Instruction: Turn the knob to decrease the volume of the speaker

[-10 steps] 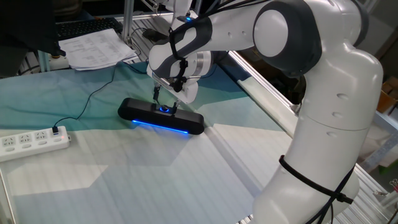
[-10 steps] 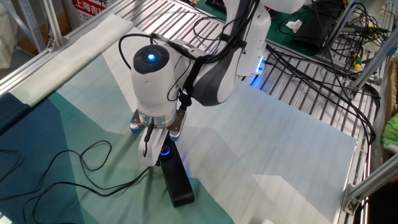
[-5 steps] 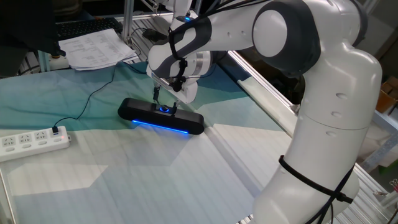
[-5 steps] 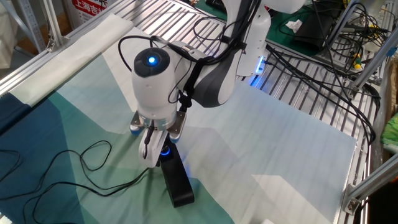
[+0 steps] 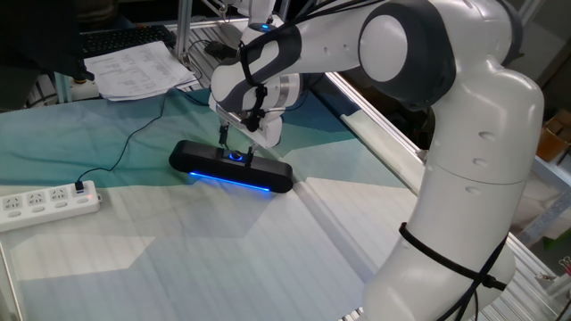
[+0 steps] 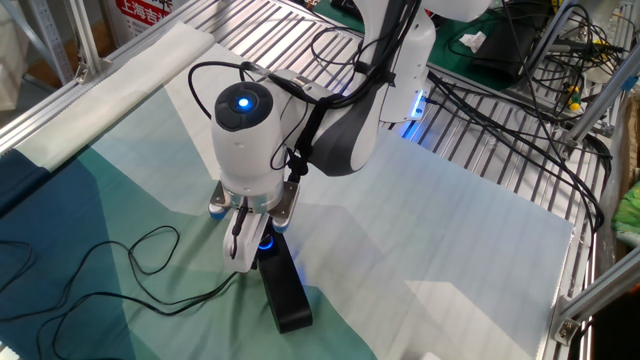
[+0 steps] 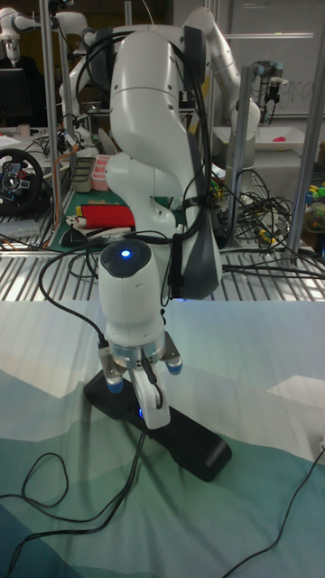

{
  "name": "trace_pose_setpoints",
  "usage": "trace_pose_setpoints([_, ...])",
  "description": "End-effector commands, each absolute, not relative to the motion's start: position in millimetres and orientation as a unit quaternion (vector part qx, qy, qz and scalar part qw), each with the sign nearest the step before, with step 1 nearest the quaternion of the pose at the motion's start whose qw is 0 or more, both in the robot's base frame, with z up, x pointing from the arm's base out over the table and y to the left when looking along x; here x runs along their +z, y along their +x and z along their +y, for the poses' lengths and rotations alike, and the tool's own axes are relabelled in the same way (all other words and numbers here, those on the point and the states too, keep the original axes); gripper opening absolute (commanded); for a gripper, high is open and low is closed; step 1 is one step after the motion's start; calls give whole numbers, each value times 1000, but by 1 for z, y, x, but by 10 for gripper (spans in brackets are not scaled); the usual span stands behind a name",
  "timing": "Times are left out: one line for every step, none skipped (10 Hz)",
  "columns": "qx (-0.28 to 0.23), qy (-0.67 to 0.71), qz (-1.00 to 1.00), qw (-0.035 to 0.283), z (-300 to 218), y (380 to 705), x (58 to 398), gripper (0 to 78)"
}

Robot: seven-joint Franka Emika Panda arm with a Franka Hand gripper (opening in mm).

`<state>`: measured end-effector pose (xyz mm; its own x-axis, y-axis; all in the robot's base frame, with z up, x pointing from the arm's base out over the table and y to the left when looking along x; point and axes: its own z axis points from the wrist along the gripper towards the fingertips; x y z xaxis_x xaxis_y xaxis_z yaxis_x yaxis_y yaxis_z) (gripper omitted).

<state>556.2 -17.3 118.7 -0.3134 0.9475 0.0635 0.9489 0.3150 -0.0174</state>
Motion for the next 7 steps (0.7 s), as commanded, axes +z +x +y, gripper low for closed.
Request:
trace_pose_setpoints([-12, -584, -811, 29, -17, 557, 119, 775])
trace_pose_setpoints([-12, -584, -811, 29, -17, 557, 119, 775])
trace_pose_setpoints([-10, -584, -811, 28, -17, 557, 119, 775])
trace_pose_setpoints([-9, -585, -811, 28, -17, 557, 119, 775])
trace_pose_setpoints([-7, -586, -810, 28, -17, 557, 119, 775])
trace_pose_setpoints([-7, -586, -810, 29, -17, 557, 119, 775])
trace_pose_setpoints([-7, -586, -810, 29, -17, 557, 119, 775])
